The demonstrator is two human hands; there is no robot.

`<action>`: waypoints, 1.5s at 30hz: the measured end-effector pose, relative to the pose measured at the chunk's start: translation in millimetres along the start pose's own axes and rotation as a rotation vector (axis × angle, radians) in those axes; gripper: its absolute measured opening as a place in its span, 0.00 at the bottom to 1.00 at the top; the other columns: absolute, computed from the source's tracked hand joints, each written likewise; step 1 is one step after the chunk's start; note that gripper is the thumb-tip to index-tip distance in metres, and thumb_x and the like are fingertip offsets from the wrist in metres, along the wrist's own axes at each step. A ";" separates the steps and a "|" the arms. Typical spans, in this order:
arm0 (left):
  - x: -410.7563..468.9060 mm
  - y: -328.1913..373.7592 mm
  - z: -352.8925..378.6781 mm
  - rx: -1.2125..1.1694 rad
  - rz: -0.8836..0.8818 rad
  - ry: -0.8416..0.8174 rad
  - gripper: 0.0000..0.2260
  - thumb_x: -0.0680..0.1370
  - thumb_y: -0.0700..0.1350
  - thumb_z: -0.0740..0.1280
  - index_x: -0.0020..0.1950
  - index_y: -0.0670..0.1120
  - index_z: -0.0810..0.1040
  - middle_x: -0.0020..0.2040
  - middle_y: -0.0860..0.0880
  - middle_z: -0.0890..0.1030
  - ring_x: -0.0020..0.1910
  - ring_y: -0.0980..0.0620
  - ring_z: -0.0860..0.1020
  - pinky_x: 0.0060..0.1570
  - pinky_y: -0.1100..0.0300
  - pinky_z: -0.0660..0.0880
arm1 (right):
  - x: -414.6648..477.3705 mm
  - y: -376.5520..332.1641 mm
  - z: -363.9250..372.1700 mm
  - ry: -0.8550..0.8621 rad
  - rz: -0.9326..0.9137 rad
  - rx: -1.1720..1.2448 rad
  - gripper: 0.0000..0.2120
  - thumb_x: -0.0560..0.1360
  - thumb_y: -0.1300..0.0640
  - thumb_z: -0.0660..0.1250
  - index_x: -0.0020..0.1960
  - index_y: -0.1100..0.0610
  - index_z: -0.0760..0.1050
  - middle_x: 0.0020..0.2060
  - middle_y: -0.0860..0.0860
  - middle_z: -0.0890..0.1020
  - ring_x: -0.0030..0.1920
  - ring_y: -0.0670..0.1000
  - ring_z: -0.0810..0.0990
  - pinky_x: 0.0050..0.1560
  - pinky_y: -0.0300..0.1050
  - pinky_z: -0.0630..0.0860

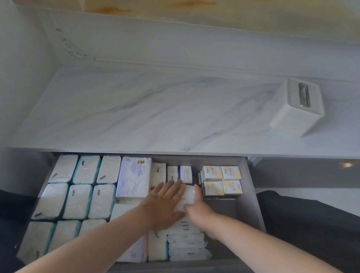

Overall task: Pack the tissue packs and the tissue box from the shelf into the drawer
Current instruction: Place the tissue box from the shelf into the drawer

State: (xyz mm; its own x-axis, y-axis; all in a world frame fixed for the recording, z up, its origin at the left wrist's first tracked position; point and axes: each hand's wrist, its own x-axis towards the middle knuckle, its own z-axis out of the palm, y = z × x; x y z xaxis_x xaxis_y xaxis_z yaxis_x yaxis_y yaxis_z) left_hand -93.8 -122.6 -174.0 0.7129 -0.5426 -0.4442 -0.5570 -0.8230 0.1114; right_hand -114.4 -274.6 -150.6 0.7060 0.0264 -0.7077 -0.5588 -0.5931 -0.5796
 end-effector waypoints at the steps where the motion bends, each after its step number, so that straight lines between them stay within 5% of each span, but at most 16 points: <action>1: -0.5 0.2 -1.4 0.011 0.006 -0.016 0.34 0.82 0.62 0.47 0.79 0.47 0.34 0.79 0.49 0.35 0.79 0.48 0.38 0.77 0.48 0.41 | 0.1 -3.0 -5.5 -0.008 0.001 -0.129 0.36 0.83 0.51 0.56 0.80 0.45 0.34 0.78 0.56 0.61 0.46 0.49 0.75 0.41 0.42 0.72; 3: 0.3 -0.8 -11.6 -0.022 0.010 -0.037 0.34 0.82 0.62 0.48 0.80 0.48 0.37 0.80 0.49 0.39 0.79 0.48 0.41 0.77 0.47 0.43 | 1.4 -8.7 -17.7 0.006 -0.022 -0.380 0.37 0.82 0.46 0.56 0.81 0.50 0.37 0.79 0.57 0.57 0.55 0.53 0.77 0.47 0.44 0.76; 5: 3.8 -2.2 -32.1 -0.106 0.006 0.002 0.32 0.82 0.61 0.50 0.81 0.49 0.45 0.81 0.48 0.49 0.79 0.47 0.51 0.76 0.48 0.51 | -2.8 -18.4 -35.5 0.094 -0.103 -0.590 0.32 0.82 0.46 0.57 0.81 0.54 0.50 0.78 0.57 0.60 0.68 0.58 0.72 0.61 0.49 0.74; 7: 8.5 -1.6 -60.0 -0.201 0.008 0.100 0.26 0.82 0.59 0.55 0.79 0.52 0.57 0.76 0.50 0.66 0.72 0.48 0.66 0.69 0.51 0.65 | -11.6 -31.1 -61.6 0.260 -0.278 -0.693 0.17 0.81 0.50 0.57 0.66 0.54 0.72 0.63 0.55 0.78 0.60 0.57 0.77 0.50 0.47 0.75; 10: 16.5 11.4 -108.1 -0.302 0.038 0.254 0.16 0.80 0.54 0.57 0.68 0.60 0.71 0.60 0.58 0.80 0.56 0.53 0.78 0.53 0.56 0.75 | -24.3 -49.7 -110.1 0.493 -0.464 -0.692 0.12 0.79 0.53 0.58 0.51 0.50 0.80 0.46 0.47 0.83 0.47 0.52 0.81 0.41 0.45 0.75; 16: 73.5 57.7 -194.0 -0.369 0.050 0.434 0.15 0.80 0.51 0.58 0.66 0.54 0.74 0.58 0.56 0.80 0.54 0.53 0.77 0.53 0.58 0.74 | -28.8 -49.0 -215.0 0.710 -0.480 -0.639 0.13 0.79 0.55 0.59 0.56 0.51 0.81 0.53 0.48 0.83 0.53 0.52 0.80 0.52 0.46 0.76; 25: 192.2 124.0 -270.2 -0.406 0.097 0.454 0.21 0.81 0.49 0.59 0.75 0.49 0.64 0.69 0.48 0.71 0.65 0.46 0.72 0.62 0.53 0.71 | 11.3 -23.5 -339.2 0.989 -0.322 -0.493 0.21 0.76 0.57 0.64 0.68 0.51 0.74 0.67 0.56 0.70 0.68 0.60 0.66 0.64 0.52 0.70; 28: 215.6 136.7 -276.8 -0.485 0.091 0.426 0.24 0.82 0.49 0.59 0.78 0.48 0.58 0.75 0.46 0.64 0.71 0.46 0.67 0.68 0.53 0.66 | 29.4 -18.2 -355.7 0.877 -0.118 -0.370 0.30 0.75 0.48 0.65 0.76 0.45 0.61 0.74 0.57 0.58 0.74 0.61 0.55 0.69 0.54 0.65; 31: 224.3 143.7 -279.9 -0.627 0.084 0.404 0.27 0.82 0.46 0.58 0.80 0.47 0.52 0.78 0.46 0.59 0.74 0.47 0.63 0.67 0.58 0.62 | 44.6 -13.5 -357.3 0.771 -0.085 -0.383 0.31 0.75 0.44 0.63 0.76 0.43 0.58 0.72 0.59 0.58 0.76 0.64 0.48 0.69 0.59 0.67; 34: 229.9 143.2 -282.3 -0.785 0.055 0.348 0.29 0.80 0.41 0.58 0.80 0.47 0.51 0.76 0.47 0.63 0.72 0.47 0.66 0.55 0.63 0.64 | 42.9 -17.1 -350.9 0.813 -0.100 -0.427 0.29 0.73 0.49 0.64 0.74 0.44 0.63 0.66 0.57 0.64 0.71 0.65 0.53 0.63 0.57 0.72; 39: 229.5 138.9 -283.8 -1.123 -0.008 0.298 0.26 0.79 0.39 0.58 0.77 0.44 0.59 0.67 0.46 0.73 0.59 0.48 0.71 0.55 0.60 0.64 | 30.2 -24.6 -333.0 0.804 -0.157 -0.429 0.33 0.72 0.57 0.62 0.75 0.39 0.64 0.65 0.51 0.66 0.65 0.59 0.59 0.61 0.53 0.68; 45: 214.9 104.9 -273.3 -1.243 -0.152 0.387 0.27 0.78 0.47 0.61 0.77 0.47 0.61 0.71 0.46 0.71 0.65 0.46 0.74 0.60 0.57 0.69 | 22.1 -32.8 -315.6 0.735 -0.322 -0.417 0.32 0.72 0.62 0.59 0.72 0.39 0.70 0.65 0.48 0.69 0.63 0.57 0.60 0.65 0.53 0.70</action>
State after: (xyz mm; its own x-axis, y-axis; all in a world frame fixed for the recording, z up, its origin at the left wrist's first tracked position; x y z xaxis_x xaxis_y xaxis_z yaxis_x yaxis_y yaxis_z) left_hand 117.5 -371.5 -14.8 0.9246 -0.2730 -0.2656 0.1533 -0.3715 0.9157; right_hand 56.8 -508.5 -19.7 0.9807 -0.1946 -0.0172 -0.1844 -0.8931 -0.4103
